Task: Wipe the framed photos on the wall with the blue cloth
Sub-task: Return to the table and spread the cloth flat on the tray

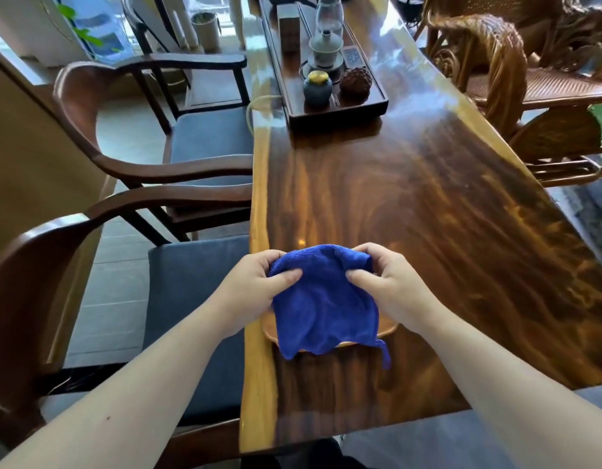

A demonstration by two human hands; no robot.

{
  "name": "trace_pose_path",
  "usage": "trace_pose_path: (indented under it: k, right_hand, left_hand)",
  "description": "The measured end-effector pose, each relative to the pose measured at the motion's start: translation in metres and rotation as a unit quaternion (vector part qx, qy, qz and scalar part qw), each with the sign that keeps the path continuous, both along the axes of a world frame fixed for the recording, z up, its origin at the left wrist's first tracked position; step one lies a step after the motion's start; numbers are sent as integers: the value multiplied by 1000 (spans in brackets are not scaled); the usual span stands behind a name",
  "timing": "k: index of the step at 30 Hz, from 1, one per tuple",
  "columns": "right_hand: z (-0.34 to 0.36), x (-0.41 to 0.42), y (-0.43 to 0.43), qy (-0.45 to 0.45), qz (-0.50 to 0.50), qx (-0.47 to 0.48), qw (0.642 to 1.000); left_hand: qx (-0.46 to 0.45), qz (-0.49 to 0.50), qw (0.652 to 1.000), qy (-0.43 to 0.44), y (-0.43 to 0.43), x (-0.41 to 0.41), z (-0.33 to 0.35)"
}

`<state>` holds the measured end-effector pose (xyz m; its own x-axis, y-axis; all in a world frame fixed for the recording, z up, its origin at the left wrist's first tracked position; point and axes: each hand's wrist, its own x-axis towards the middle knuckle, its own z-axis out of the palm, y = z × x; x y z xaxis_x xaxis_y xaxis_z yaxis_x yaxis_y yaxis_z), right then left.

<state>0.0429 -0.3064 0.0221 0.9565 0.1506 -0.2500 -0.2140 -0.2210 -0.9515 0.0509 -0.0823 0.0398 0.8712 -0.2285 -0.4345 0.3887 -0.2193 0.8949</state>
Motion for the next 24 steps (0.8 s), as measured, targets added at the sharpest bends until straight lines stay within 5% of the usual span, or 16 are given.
trace_pose_path:
  k: [10,15,21,24]
  right_hand:
    - [-79,33,-6,100,-62,-86,989]
    - [-95,40,-7,4,-11,-242,970]
    - [-100,45,-5,-44,0,-304,952]
    - [-102,43,-4,-41,9,-316,948]
  left_hand:
    - [46,92,989,102,-13,15,-81]
    - [148,67,985,54,-20,23,-105]
    - [285,-12,957,-50,-20,37,-113]
    - [283,-13,958,-50,-19,43,-112]
